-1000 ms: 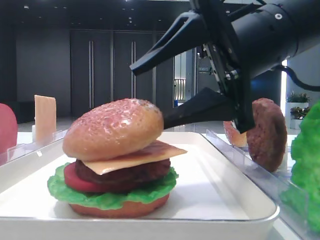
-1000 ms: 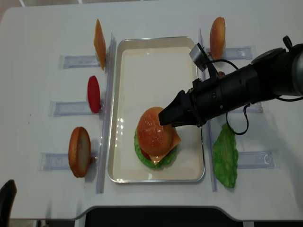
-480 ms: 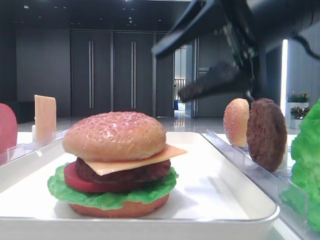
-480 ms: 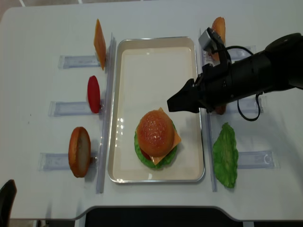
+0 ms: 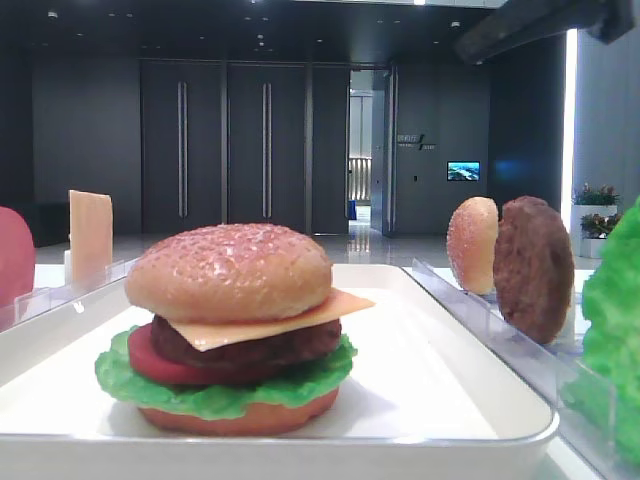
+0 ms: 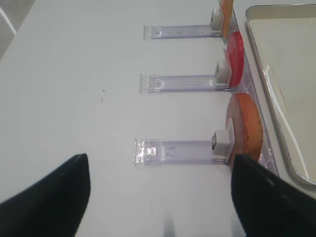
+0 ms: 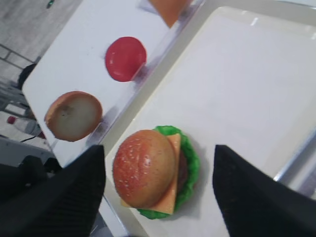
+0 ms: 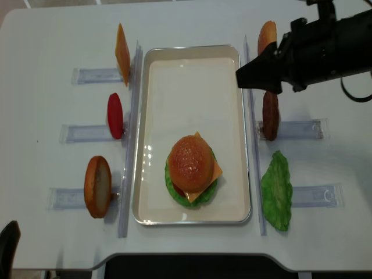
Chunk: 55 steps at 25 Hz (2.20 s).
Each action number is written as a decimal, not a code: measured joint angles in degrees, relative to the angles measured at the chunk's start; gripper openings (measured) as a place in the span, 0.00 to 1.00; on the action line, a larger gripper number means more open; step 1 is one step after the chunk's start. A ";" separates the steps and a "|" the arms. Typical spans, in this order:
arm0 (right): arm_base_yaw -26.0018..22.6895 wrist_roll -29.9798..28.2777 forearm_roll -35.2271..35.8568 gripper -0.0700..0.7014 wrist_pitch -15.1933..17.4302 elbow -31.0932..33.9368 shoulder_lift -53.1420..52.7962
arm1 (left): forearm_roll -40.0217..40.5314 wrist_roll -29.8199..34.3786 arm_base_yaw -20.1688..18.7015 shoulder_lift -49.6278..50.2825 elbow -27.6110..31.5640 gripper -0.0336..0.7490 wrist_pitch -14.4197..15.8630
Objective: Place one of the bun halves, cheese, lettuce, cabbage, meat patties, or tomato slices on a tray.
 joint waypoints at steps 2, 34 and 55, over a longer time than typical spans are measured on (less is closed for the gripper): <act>-3.20 2.73 -2.90 0.67 0.41 0.00 -2.06 | 0.00 0.00 0.00 0.00 0.00 0.93 0.00; -15.13 56.36 -62.02 0.67 7.52 10.76 -32.33 | 0.00 -1.01 0.00 0.00 0.00 0.93 0.00; -15.13 56.36 -62.86 0.66 10.82 26.26 -76.99 | 0.00 -1.03 0.00 0.00 0.00 0.93 0.00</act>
